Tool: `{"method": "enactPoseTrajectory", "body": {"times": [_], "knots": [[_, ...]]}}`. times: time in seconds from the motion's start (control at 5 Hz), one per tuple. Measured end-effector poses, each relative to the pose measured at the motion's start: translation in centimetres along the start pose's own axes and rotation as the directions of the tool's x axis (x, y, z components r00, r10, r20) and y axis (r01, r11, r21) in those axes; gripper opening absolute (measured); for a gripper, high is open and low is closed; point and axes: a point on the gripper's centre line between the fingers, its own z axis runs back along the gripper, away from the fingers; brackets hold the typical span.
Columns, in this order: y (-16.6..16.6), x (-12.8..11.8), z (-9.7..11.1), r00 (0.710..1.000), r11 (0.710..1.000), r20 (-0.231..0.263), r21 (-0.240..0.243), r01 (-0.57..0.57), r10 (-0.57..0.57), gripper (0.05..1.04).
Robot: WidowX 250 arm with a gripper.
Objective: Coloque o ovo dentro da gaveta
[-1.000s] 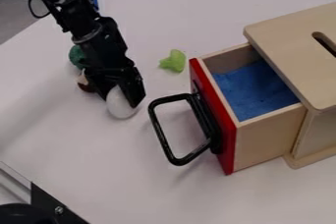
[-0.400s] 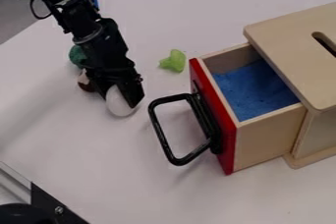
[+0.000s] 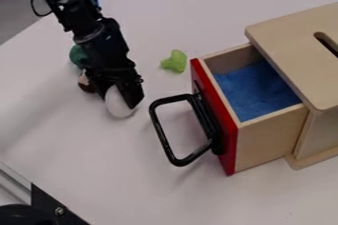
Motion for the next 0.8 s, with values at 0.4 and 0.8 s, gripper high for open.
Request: {"method": "enactPoseTrajectory", "body": {"times": [0.4, 0.8], "knots": [[-2.1, 0.6, 5.5, 0.991, 0.991, 0.133, 0.135, -0.001, -0.017, 0.756], [-9.6, 0.7, 8.0, 0.966, 0.981, 0.176, 0.027, 0.19, -0.192, 0.756]]}}
